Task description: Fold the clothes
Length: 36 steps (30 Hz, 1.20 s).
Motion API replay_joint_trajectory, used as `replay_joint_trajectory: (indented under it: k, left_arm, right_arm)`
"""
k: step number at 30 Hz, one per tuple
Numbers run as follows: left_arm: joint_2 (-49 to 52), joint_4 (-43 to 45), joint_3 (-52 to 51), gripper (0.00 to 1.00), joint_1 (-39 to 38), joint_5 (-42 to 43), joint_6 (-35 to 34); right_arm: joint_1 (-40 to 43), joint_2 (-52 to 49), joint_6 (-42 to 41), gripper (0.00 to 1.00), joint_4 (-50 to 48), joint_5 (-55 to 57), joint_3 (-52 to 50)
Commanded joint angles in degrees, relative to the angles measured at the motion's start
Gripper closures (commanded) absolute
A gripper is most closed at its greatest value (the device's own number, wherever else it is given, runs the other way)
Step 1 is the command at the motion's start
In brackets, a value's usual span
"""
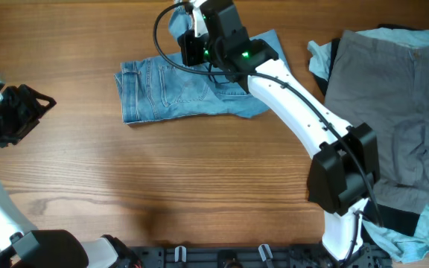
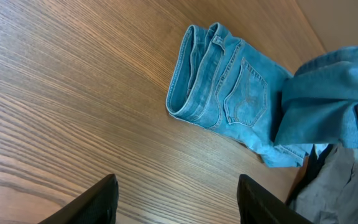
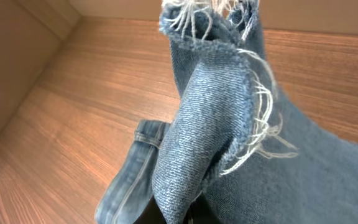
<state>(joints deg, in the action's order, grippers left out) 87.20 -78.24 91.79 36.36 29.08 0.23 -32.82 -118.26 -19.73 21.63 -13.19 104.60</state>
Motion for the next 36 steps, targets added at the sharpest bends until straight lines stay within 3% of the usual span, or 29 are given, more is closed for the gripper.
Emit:
replay_joint_trajectory:
  k: [1, 4, 5, 6, 7, 8, 9, 12, 15, 19, 22, 24, 28, 30, 31, 33, 34, 35, 36]
  left_arm:
    - [-0.9, 0.0, 0.9, 0.39, -0.3, 1.1, 1.3]
    - [-0.9, -0.1, 0.9, 0.39, -0.3, 1.1, 1.3]
    - [-0.9, -0.1, 0.9, 0.38, -0.3, 1.1, 1.3]
    - [-0.9, -0.1, 0.9, 0.37, -0.3, 1.1, 1.3]
    - [-0.9, -0.1, 0.9, 0.37, -0.3, 1.1, 1.3]
    - [-0.9, -0.1, 0.9, 0.35, -0.3, 1.1, 1.3]
    - [-0.9, -0.1, 0.9, 0.34, -0.3, 1.1, 1.3]
    - [-0.9, -0.1, 0.9, 0.33, -0.3, 1.2, 1.3]
    - [-0.9, 0.1, 0.9, 0.53, -1.1, 3.8, 1.3]
    - [-0.4, 2.5, 0.8, 0.83, -9.0, 4.9, 3.9]
    - [1.1, 7.0, -0.1, 0.88, -16.6, 4.9, 3.9]
    - [2.8, 11.2, -2.0, 0.89, -22.1, 4.5, 3.8]
    - [8.4, 15.0, -3.9, 0.84, -29.3, -0.7, 0.7]
    - [11.9, 15.7, -3.9, 0.83, -31.3, -5.1, -1.6]
    - [13.3, 15.9, -3.9, 0.89, -31.6, -6.4, -2.7]
    - [15.1, 16.4, -3.9, 0.94, -31.5, -6.2, -4.2]
    - [15.4, 17.1, -3.9, 0.89, -31.1, -5.0, -5.2]
    - [15.5, 18.2, -3.9, 0.71, -30.8, -3.3, -5.5]
    - [15.5, 19.1, -3.9, 0.64, -30.8, -2.3, -5.5]
  right_arm:
    - [-2.1, -3.9, -1.9, 0.96, -2.2, -3.5, 0.3]
    - [-4.5, -7.1, -1.9, 0.95, -6.7, -9.0, 0.3]
    - [-5.4, -8.0, -1.6, 0.79, -8.3, -9.8, 0.3]
    - [-6.3, -8.7, -0.5, 0.53, -9.9, -11.2, 0.3]
    - [-6.9, -8.9, 1.1, 0.34, -10.6, -13.2, 0.3]
    - [-7.5, -8.9, 3.1, 0.23, -11.2, -14.4, 0.3]
    - [-7.7, -8.6, 4.0, 0.18, -11.5, -14.3, 0.3]
    - [-5.8, -6.4, 4.6, 0.16, -11.9, -13.9, 0.3]
    - [-0.2, -1.8, 2.7, 0.23, -7.8, -13.8, 0.3]
    - [11.2, 2.4, -3.9, 0.28, 7.5, -13.9, 0.3]
    - [20.0, 2.4, -2.7, 0.12, 17.7, -14.7, 0.3]
    - [26.2, 1.7, 5.7, 0.05, 23.2, -15.7, 0.3]
    - [32.4, 0.4, 16.8, 0.04, 28.2, -20.6, -1.5]
    - [33.4, 0.2, 21.4, 0.11, 30.7, -27.6, -2.7]
    - [33.4, 0.2, 21.4, 0.16, 32.0, -28.7, -2.8]
    - [31.9, 0.2, 23.0, 0.16, 33.3, -29.5, -2.8]
    - [30.5, 0.2, 23.4, 0.16, 33.2, -28.5, -2.8]
    - [29.1, 0.2, 22.9, 0.16, 32.7, -27.4, -2.8]
    - [28.4, 0.2, 22.1, 0.16, 32.2, -26.6, -2.8]
